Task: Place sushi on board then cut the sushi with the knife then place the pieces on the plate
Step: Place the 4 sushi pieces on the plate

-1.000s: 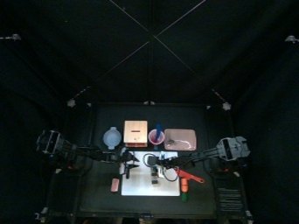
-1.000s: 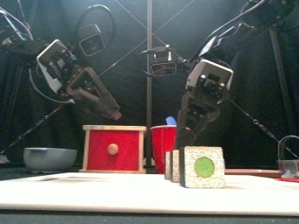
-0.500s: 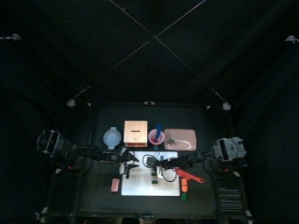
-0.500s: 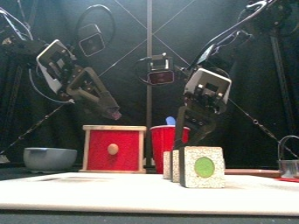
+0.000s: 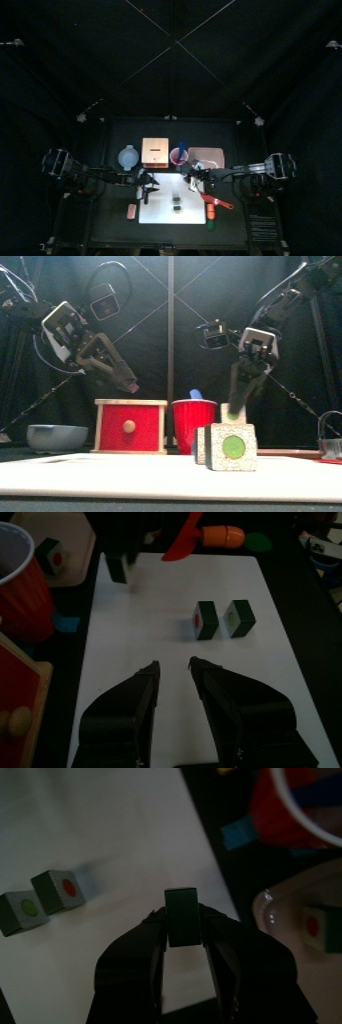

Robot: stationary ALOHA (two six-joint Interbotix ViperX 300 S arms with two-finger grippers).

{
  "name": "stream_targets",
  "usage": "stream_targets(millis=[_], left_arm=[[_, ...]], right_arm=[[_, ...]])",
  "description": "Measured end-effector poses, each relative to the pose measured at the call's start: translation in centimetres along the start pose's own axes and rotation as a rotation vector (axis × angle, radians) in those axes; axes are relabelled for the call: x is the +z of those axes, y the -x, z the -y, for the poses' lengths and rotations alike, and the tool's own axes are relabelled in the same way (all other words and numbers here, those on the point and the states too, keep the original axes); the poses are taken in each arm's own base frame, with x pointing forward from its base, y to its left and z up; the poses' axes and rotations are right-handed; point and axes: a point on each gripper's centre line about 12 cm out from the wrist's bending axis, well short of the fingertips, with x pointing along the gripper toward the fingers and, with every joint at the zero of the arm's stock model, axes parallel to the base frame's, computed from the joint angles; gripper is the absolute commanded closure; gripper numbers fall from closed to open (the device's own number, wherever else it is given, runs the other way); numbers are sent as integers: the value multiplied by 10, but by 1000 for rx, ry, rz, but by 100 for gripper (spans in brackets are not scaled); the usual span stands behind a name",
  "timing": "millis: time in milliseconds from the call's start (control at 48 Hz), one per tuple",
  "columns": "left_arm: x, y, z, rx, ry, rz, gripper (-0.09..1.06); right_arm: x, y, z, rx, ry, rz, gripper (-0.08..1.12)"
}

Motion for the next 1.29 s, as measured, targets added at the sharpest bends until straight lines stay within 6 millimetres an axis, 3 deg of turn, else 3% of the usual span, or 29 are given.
stream_targets(millis=[208, 375, 479, 667, 896, 1146, 1292], left_arm=[[0, 0, 1, -1, -1, -2, 24], [-1, -1, 0, 0, 0, -5, 24], [-3, -2, 0, 0, -2, -11, 24], [-4, -3, 0, 1, -4, -17, 24], [-4, -3, 0, -3, -14, -15, 24], [-5, -3, 0, -3, -16, -17, 24], [-4, -3, 0, -3, -16, -17, 24]], right_arm=[[-11, 30, 58, -103, -138, 17, 44], [-23, 40, 97, -188, -233, 11, 44], [-30, 38, 111, -221, -261, -4, 44], [-38, 22, 123, -246, -286, -53, 42], [-46, 5, 131, -263, -304, -114, 30], [-38, 5, 132, -264, -303, -108, 24], [-31, 16, 131, -274, -308, -104, 24]])
